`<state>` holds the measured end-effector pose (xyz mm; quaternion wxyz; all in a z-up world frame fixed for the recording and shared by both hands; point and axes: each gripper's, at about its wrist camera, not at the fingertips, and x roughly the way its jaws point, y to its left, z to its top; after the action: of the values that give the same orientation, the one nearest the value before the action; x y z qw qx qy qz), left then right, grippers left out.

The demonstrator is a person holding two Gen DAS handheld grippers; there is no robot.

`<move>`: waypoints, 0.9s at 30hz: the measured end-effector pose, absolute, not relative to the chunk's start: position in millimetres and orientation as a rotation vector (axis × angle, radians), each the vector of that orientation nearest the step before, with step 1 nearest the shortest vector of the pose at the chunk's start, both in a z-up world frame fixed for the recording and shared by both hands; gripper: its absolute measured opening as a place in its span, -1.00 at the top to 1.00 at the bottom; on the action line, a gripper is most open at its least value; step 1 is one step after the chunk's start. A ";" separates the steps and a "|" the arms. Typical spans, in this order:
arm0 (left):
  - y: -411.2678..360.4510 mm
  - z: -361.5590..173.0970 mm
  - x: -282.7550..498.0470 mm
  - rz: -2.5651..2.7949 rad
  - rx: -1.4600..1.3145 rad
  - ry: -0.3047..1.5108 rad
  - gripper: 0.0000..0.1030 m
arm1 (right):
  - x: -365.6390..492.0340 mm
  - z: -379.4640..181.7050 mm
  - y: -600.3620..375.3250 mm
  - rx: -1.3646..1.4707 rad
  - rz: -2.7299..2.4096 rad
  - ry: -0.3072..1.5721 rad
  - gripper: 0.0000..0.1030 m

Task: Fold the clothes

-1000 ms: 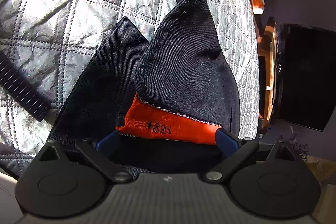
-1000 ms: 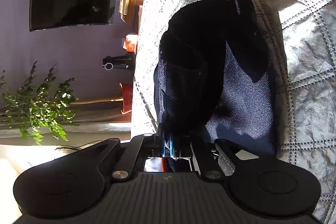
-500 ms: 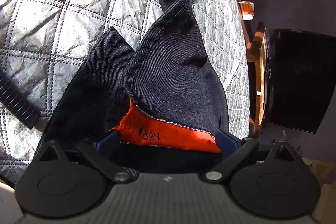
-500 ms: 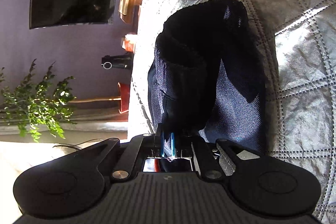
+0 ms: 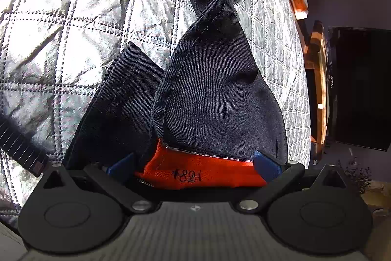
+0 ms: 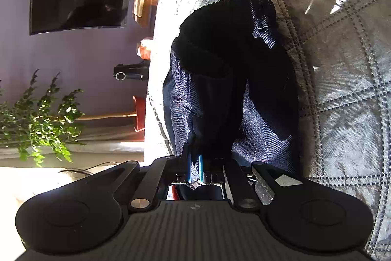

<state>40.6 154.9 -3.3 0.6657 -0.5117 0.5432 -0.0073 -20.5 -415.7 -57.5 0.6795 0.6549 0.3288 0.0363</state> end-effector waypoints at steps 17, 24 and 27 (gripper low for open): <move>146.7 5.6 44.4 -0.036 -1.009 1.248 0.91 | -14.7 -54.1 -418.8 1.470 0.095 0.704 0.81; 155.2 29.1 40.9 -0.055 -1.010 1.188 0.91 | 3.6 -24.6 -422.7 1.397 0.103 0.649 0.93; 161.2 42.2 40.5 -0.075 -1.055 1.156 0.92 | 14.0 -2.5 -429.9 1.363 0.124 0.613 0.94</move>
<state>40.5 161.2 42.2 0.7084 -0.4752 0.5208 -0.0338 14.0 -429.9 -2.5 0.7319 0.6193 0.2784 0.0565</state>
